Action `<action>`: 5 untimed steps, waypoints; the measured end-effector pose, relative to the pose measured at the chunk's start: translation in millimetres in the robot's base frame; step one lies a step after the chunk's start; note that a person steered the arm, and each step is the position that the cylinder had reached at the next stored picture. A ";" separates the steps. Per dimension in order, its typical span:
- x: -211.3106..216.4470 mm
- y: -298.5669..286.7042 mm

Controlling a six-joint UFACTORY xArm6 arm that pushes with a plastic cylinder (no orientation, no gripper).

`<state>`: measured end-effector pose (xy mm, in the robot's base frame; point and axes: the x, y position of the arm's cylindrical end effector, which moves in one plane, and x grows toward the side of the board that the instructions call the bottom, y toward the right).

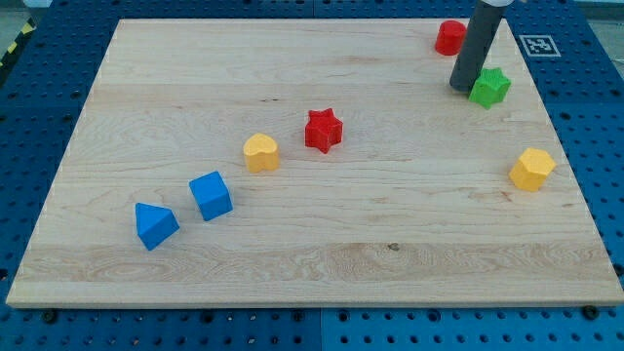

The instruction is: Move the green star below the green circle

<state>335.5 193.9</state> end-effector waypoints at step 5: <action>3.1 34.3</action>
